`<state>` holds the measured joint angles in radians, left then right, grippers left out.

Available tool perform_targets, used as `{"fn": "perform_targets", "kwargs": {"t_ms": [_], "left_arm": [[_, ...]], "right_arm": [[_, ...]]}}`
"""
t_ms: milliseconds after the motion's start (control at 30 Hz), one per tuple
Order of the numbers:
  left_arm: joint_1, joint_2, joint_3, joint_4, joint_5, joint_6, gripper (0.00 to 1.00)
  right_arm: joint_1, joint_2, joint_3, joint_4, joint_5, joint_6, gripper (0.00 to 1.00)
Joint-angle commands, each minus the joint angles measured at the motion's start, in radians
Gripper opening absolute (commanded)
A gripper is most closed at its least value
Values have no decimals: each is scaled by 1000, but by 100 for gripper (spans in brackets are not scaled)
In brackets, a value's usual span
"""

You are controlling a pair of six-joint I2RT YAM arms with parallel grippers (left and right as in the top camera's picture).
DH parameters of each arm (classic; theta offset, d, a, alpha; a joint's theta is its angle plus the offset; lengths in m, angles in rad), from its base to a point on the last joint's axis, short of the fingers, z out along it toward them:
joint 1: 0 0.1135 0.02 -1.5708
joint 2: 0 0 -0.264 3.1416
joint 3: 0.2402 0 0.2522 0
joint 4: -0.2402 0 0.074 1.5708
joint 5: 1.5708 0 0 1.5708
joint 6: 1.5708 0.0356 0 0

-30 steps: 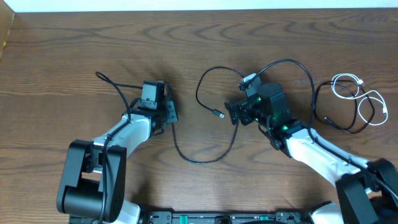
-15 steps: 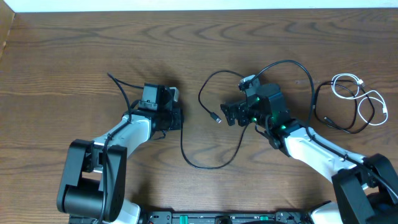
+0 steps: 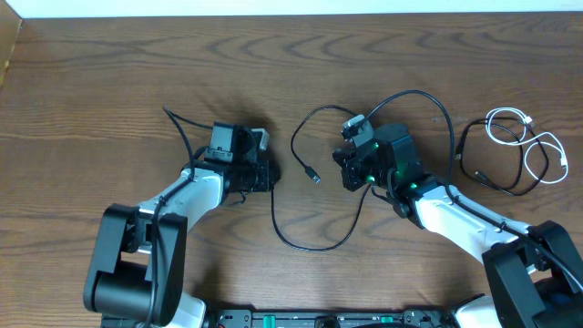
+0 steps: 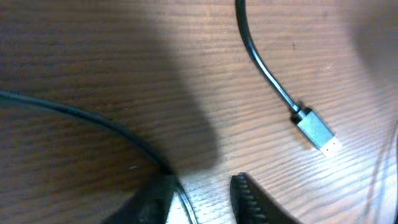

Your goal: Untangle cables

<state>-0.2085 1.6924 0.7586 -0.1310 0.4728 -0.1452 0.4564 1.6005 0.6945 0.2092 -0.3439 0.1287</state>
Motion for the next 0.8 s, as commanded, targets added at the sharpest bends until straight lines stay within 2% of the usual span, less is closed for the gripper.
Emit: {"fn": "perform_targets", "kwargs": {"t_ms": [0,33,267,767], "left_arm": [[4,46,-39,-30,-104,10,40],[4,46,-39,-30,-104,10,40],[4,46,-39,-32,-104,10,40],[4,46,-39,-33,-104,10,40]], "right_arm": [[19,35,-2,21,-14,-33,10],[34,60,-2,45,-15,-33,15],[88,151,-2,132,-15,-33,28],[135,167,-2,157,25,-33,29]]}}
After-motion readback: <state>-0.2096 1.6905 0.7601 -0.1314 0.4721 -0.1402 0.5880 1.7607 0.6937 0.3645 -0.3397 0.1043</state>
